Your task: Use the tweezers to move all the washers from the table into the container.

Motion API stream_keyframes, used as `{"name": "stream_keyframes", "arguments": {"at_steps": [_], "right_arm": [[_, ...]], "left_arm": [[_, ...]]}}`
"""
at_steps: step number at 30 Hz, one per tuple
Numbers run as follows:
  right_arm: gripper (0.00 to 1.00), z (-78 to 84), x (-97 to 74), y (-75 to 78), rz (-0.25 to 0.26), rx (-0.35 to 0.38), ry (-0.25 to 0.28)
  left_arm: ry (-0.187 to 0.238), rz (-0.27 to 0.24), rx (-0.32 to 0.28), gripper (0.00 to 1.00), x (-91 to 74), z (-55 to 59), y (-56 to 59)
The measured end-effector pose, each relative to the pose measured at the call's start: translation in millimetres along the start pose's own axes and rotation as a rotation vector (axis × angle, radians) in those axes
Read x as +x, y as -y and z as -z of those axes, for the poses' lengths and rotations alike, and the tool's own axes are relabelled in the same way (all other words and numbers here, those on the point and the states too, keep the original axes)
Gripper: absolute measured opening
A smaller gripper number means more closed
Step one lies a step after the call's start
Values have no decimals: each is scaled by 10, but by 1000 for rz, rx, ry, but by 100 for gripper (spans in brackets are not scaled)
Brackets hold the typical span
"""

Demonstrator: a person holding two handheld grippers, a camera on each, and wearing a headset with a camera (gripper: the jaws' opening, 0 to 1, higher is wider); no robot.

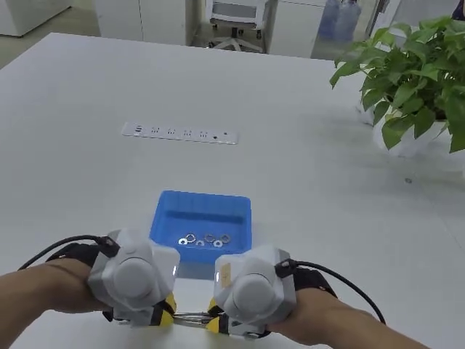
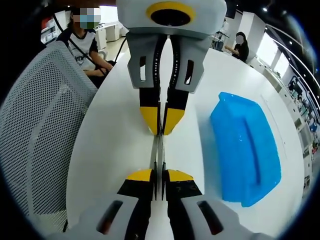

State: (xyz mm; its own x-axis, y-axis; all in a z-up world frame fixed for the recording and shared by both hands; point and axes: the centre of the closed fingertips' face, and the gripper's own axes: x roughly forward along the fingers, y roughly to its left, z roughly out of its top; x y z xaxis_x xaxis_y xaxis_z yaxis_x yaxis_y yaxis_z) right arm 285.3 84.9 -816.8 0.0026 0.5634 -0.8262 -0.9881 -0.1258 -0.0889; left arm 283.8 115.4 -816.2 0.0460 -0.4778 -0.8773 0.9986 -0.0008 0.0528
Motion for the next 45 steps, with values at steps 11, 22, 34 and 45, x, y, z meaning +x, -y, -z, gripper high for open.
{"name": "stream_keyframes", "arguments": {"at_steps": [11,22,34,45], "right_arm": [[12,6,-2,13,-6,22,5],[19,16,-23,29,4,21,8],[27,26,-64,35,29,31,13],[34,21,-199,70,63,75,41]], "left_arm": [[6,5,-6,9,0,-1,-32],[-5,3,-6,13,-6,7,-33],[-11,-29,-44,21,-106,68,-44],[27,-83,-109,28,-267,83,-17]]}}
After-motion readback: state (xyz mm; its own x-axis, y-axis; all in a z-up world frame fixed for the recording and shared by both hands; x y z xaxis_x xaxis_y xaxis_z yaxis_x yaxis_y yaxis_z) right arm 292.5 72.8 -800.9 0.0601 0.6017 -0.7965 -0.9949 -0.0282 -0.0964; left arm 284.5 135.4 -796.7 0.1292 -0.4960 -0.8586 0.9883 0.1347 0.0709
